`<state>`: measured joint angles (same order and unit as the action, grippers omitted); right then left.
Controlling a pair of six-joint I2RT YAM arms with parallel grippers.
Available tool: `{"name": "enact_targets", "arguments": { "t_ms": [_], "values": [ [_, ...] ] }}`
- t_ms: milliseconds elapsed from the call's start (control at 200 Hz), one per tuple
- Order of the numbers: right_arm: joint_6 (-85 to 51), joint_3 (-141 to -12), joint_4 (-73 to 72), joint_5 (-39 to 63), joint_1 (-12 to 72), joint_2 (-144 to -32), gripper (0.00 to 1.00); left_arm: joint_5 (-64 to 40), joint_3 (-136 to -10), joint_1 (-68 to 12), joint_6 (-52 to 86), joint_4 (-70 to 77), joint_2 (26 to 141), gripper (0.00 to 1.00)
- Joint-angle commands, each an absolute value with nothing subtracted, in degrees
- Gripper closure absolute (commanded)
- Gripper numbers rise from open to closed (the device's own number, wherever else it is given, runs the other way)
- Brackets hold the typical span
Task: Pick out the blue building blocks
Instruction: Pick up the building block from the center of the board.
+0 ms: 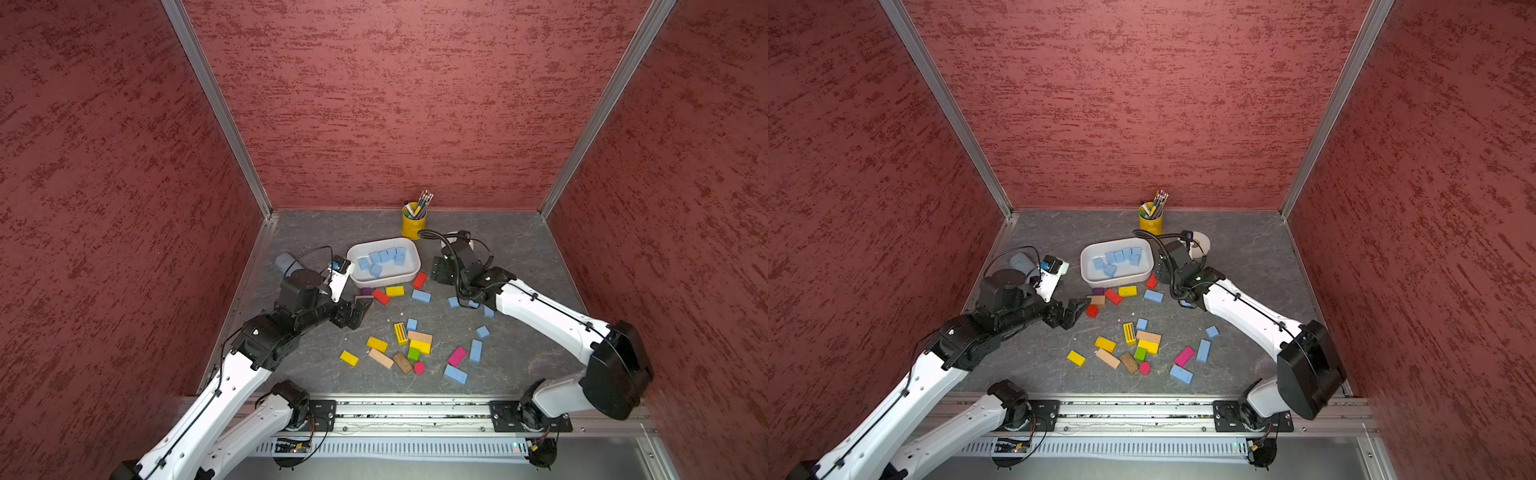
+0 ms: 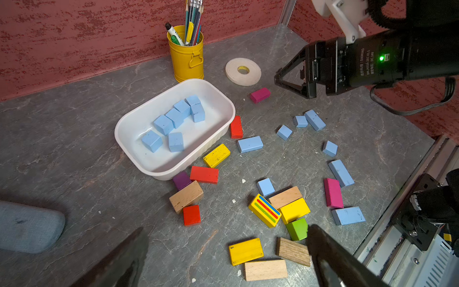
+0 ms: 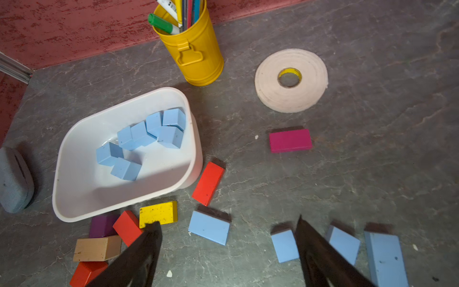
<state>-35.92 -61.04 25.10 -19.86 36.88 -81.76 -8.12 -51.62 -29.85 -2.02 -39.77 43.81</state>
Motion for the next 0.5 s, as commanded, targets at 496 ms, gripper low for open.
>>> {"name": "enact_targets", "arguments": {
  "t_ms": [496],
  "values": [
    [-41.8,-53.9,22.8,-14.4,36.4,-80.8,0.09,-10.4,-51.1,-29.5,-2.8,-38.5,43.5,0.00]
  ]
}}
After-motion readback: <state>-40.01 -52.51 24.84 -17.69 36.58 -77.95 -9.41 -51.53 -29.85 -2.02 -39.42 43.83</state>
